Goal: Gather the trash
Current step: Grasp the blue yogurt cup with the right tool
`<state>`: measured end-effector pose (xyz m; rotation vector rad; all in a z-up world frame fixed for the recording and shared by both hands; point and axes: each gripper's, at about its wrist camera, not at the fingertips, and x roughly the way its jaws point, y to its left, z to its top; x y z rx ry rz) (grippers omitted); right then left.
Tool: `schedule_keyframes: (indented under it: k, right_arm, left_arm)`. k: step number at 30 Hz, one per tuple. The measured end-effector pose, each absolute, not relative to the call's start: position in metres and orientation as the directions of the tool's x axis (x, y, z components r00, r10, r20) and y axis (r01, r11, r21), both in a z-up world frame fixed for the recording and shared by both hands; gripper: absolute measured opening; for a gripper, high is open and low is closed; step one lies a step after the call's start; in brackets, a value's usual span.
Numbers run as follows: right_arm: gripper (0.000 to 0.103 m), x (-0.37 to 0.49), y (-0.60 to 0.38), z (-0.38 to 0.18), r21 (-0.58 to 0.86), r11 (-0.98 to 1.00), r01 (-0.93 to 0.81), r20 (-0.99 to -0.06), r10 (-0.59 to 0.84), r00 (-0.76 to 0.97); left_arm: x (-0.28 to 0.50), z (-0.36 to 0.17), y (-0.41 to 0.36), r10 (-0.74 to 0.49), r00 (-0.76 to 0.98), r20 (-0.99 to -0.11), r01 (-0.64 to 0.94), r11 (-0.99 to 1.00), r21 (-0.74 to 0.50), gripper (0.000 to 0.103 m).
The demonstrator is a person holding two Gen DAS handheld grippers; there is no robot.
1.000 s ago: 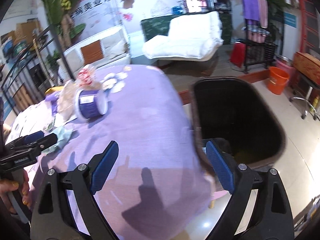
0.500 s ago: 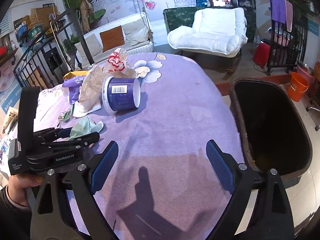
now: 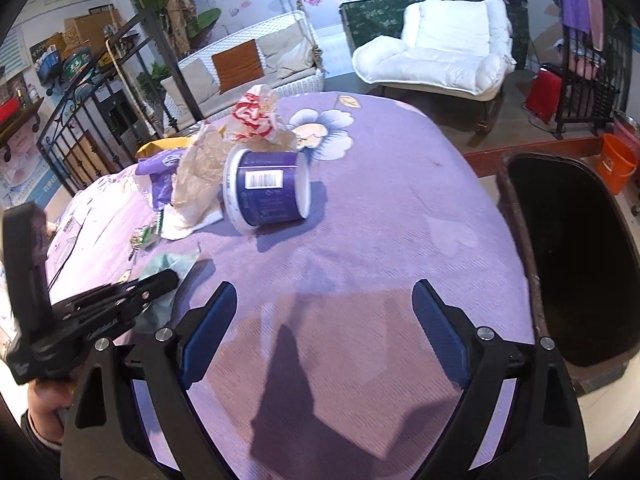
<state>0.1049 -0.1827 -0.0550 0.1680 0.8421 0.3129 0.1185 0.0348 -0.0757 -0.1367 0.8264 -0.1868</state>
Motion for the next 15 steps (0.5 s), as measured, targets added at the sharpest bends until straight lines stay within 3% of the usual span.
schedule_keyframes:
  k: [7, 15]
  right_arm:
    - [0.089, 0.148, -0.142, -0.054, 0.288, 0.921, -0.263, -0.729, 0.389, 0.564]
    - [0.089, 0.193, -0.107, -0.063, 0.254, 0.937, -0.241, -0.781, 0.346, 0.52]
  left_arm:
    - [0.102, -0.057, 0.048, -0.195, 0.709, -0.678, 0.082, 0.977, -0.195, 0.01]
    - [0.102, -0.058, 0.055, -0.181, 0.717, -0.673, 0.065, 0.979, -0.193, 0.01]
